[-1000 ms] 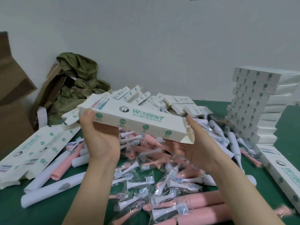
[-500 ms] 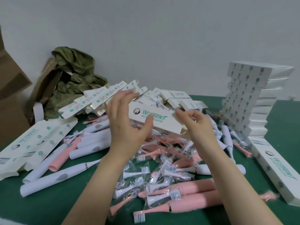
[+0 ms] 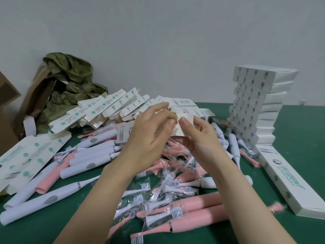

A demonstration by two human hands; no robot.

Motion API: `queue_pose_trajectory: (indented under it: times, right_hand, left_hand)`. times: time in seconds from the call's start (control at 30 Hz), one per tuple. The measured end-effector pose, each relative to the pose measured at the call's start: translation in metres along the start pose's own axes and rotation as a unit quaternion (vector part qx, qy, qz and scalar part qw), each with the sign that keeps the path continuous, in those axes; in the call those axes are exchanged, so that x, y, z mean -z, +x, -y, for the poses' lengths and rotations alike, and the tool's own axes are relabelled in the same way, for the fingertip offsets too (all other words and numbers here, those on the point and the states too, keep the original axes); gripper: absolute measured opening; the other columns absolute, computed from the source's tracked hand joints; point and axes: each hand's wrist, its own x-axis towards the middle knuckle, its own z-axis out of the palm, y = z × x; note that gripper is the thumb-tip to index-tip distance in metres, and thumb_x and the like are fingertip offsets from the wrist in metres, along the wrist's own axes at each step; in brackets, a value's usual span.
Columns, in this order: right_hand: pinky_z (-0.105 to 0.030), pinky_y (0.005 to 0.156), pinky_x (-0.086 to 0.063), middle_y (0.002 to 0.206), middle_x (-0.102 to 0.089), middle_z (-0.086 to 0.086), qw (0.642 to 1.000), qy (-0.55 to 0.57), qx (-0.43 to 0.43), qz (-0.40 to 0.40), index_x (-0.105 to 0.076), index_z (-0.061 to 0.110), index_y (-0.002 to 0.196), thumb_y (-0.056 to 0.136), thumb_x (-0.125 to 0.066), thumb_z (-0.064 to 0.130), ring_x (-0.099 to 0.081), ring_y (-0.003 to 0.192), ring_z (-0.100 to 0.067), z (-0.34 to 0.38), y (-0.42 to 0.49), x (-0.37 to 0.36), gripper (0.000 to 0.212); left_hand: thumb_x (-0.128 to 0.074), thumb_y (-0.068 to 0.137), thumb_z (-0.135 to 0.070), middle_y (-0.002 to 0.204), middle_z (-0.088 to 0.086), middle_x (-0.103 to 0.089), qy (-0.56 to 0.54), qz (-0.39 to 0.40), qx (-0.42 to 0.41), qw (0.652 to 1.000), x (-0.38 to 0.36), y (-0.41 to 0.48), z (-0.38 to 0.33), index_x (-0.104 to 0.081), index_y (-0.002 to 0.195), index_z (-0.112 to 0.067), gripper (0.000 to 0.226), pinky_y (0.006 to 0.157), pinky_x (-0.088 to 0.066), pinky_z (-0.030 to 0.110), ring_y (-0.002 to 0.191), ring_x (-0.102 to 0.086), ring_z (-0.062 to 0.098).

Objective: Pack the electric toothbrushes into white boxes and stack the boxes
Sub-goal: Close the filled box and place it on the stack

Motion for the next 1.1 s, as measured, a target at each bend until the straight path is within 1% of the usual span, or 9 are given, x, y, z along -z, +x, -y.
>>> queue_pose_trajectory:
  times: [0.13,0.23,0.3,0.53,0.63,0.73,0.8,0.93,1.1]
  right_hand:
    - [-0.031,0.073,-0.059,0.102,-0.069,-0.009,0.999,-0.027,0.013,-0.013,-0.033,-0.006,0.139,0.078,-0.065,0.029,-0.070,0.082,-0.018,0.002,-0.001,-0.004,0.077]
    - [-0.025,0.061,-0.057,0.088,-0.069,-0.004,1.000,-0.019,0.002,-0.015,-0.031,-0.008,0.140,0.089,-0.059,0.023,-0.068,0.068,-0.013,0.001,0.001,0.000,0.065]
    - [-0.025,0.056,-0.056,0.108,-0.066,-0.013,1.000,-0.022,-0.010,-0.019,-0.033,-0.006,0.140,0.092,-0.057,0.024,-0.069,0.070,-0.017,0.000,0.002,0.001,0.062]
    - [-0.027,0.064,-0.055,0.091,-0.068,-0.011,0.999,-0.039,-0.010,0.012,-0.056,-0.004,0.113,0.082,-0.058,0.040,-0.069,0.071,-0.021,-0.002,0.006,-0.001,0.054]
    - [-0.029,0.072,-0.059,0.079,-0.072,-0.004,0.988,-0.127,0.005,-0.089,-0.067,0.005,0.094,0.098,-0.048,0.033,-0.070,0.074,-0.019,0.009,0.010,0.018,0.033]
    - [-0.018,0.063,-0.045,0.083,-0.065,-0.004,0.821,-0.500,-0.015,-0.275,-0.065,0.003,0.095,0.095,-0.049,0.014,-0.057,0.076,-0.024,0.020,0.010,0.071,0.020]
    - [-0.026,0.062,-0.033,0.093,-0.061,-0.016,0.723,-0.609,-0.075,-0.317,-0.059,0.000,0.094,0.092,-0.050,0.008,-0.043,0.077,-0.025,0.018,0.008,0.099,0.012]
    - [-0.028,0.065,-0.032,0.100,-0.062,-0.022,0.646,-0.682,-0.116,-0.323,-0.048,0.004,0.083,0.095,-0.051,0.013,-0.045,0.078,-0.028,0.004,0.012,0.121,0.016]
    - [-0.036,0.079,-0.045,0.115,-0.060,-0.020,0.591,-0.726,-0.199,-0.290,-0.056,0.002,0.109,0.092,-0.047,0.004,-0.056,0.108,-0.035,-0.008,0.019,0.125,0.020]
  left_hand:
    - [-0.047,0.085,-0.034,0.115,-0.008,-0.056,-0.023,-0.025,0.039,0.999,-0.005,0.008,-0.010,-0.059,0.082,-0.036,0.012,0.103,-0.034,0.047,0.121,-0.045,0.011]
    - [-0.055,0.073,-0.036,0.113,-0.016,-0.051,-0.020,0.034,0.053,0.998,-0.002,0.007,-0.011,-0.059,0.095,-0.037,0.022,0.102,-0.035,0.044,0.117,-0.043,0.013]
    - [-0.056,0.068,-0.041,0.115,-0.019,-0.046,0.026,0.072,0.050,0.996,0.001,0.005,-0.007,-0.054,0.107,-0.043,0.038,0.101,-0.037,0.043,0.117,-0.039,0.013]
    - [-0.053,0.069,-0.046,0.111,-0.017,-0.049,0.145,0.044,-0.025,0.988,0.010,0.006,0.007,-0.058,0.119,-0.030,0.053,0.089,-0.031,0.026,0.105,-0.040,0.009]
    - [-0.061,0.070,-0.037,0.111,-0.005,-0.057,0.186,0.015,-0.032,0.982,0.012,0.007,0.018,-0.061,0.117,-0.023,0.048,0.085,-0.033,0.031,0.103,-0.045,0.018]
    - [-0.047,0.069,-0.049,0.111,-0.004,-0.057,0.197,-0.011,-0.006,0.980,0.010,0.005,0.023,-0.062,0.116,-0.023,0.055,0.087,-0.037,0.037,0.103,-0.047,0.021]
    - [-0.045,0.068,-0.050,0.110,-0.004,-0.057,0.204,-0.021,0.005,0.979,0.004,0.004,0.025,-0.062,0.115,-0.023,0.056,0.086,-0.036,0.039,0.103,-0.046,0.021]
    - [-0.073,0.067,-0.031,0.111,0.005,-0.062,0.273,-0.003,-0.009,0.962,-0.021,-0.005,0.027,-0.065,0.111,-0.019,0.046,0.086,-0.039,0.046,0.101,-0.050,0.032]
    - [-0.083,0.060,-0.026,0.108,0.008,-0.064,0.295,-0.015,-0.049,0.954,-0.028,-0.013,0.037,-0.069,0.105,-0.016,0.048,0.083,-0.042,0.049,0.098,-0.056,0.037]
